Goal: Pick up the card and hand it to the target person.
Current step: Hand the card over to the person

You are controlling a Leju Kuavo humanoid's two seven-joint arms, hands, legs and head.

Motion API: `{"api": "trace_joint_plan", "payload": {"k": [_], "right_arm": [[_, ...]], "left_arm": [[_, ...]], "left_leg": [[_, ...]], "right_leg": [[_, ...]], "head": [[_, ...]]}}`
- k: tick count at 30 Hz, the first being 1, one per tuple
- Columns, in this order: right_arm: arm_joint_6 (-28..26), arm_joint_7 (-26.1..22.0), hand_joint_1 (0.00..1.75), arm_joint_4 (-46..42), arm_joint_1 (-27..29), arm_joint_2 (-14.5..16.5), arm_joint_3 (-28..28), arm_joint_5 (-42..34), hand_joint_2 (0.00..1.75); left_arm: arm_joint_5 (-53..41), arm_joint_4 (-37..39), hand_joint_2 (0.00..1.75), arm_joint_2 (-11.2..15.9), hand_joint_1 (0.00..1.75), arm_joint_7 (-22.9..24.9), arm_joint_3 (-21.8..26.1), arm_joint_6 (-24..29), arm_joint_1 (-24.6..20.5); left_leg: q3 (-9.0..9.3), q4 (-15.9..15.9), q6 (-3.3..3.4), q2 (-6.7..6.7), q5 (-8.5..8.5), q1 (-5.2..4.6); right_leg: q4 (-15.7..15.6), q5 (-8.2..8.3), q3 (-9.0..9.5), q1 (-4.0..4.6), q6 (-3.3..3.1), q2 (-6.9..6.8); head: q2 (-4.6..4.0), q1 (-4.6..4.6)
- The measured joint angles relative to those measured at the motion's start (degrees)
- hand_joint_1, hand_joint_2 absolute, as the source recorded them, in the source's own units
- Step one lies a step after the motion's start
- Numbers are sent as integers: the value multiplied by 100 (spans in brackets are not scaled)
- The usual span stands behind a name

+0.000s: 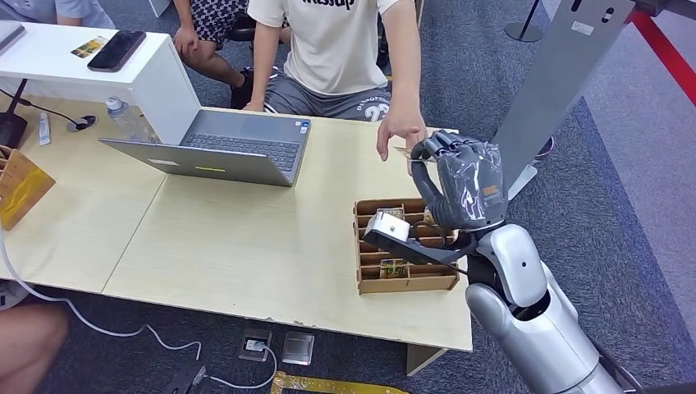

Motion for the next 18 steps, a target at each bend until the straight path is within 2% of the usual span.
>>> {"api": "trace_joint_plan", "payload": {"k": [4,10,14,18], "right_arm": [[-779,-453,154,687,-96,212,12,33,175],[-1396,-759,154,1669,-193,529,14,101,175],[-1617,-844,0,2196,-219,693,14,139,175],[-1686,-879,0,2543,-222,791,14,136,175]], "left_arm": [[-64,0,0,-11,0,17,-1,-10,-49],[-86,0,0,-22,0,79,-7,-8,-111],[-86,0,0,-29,0,86,-12,-4,-116],[-101,0,0,-33,0,72,-31,34,-114]], "left_leg": [[0,0,0,-1,0,0],[1,0,0,-1,0,0],[0,0,0,-1,0,0],[0,0,0,-1,0,0]], "right_leg": [[0,0,0,0,0,0],[1,0,0,0,0,0],[1,0,0,0,0,-1],[1,0,-1,0,0,0]], "head": [[0,4],[0,-2],[0,-1],[0,0]]}}
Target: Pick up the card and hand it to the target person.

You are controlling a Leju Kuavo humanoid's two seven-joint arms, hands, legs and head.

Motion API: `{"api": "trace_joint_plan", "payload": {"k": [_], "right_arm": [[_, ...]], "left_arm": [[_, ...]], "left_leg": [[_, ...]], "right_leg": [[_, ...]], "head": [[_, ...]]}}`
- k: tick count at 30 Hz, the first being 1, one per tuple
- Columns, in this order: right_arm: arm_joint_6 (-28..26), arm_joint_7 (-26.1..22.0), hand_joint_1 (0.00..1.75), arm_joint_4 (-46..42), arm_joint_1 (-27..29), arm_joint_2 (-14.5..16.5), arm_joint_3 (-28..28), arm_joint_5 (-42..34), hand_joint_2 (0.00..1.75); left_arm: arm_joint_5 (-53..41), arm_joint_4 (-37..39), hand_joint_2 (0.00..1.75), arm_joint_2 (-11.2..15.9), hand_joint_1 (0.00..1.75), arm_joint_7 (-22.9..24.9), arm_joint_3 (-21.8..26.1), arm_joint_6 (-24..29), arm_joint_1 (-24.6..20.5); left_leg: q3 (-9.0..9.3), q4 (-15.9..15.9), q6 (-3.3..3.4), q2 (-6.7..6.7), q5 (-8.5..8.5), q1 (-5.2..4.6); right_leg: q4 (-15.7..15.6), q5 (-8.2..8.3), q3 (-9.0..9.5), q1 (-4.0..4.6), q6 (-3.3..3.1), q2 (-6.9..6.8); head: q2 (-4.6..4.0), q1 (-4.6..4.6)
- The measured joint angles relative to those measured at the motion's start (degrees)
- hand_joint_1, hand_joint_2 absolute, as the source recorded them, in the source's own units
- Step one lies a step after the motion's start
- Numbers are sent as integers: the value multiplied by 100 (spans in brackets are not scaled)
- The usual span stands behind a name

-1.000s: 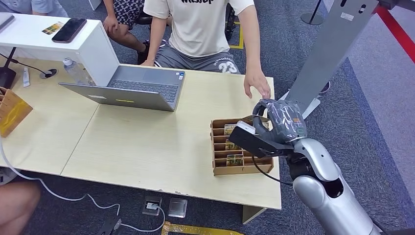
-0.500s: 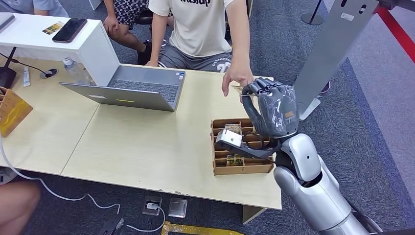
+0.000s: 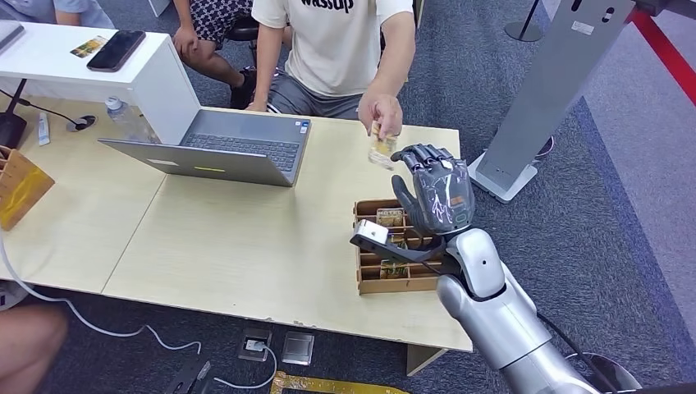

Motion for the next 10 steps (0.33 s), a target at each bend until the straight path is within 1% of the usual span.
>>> {"api": "trace_joint_plan", "payload": {"k": [10], "right_arm": [[12,109,0,265,20,64,-11,-210,175]], "left_arm": [[64,0,0,0,0,-87,-28,-2,22]], "left_leg": [[3,0,0,1,0,0]], "right_leg": [[0,0,-1,0,0,0]], "head": [[0,0]]}}
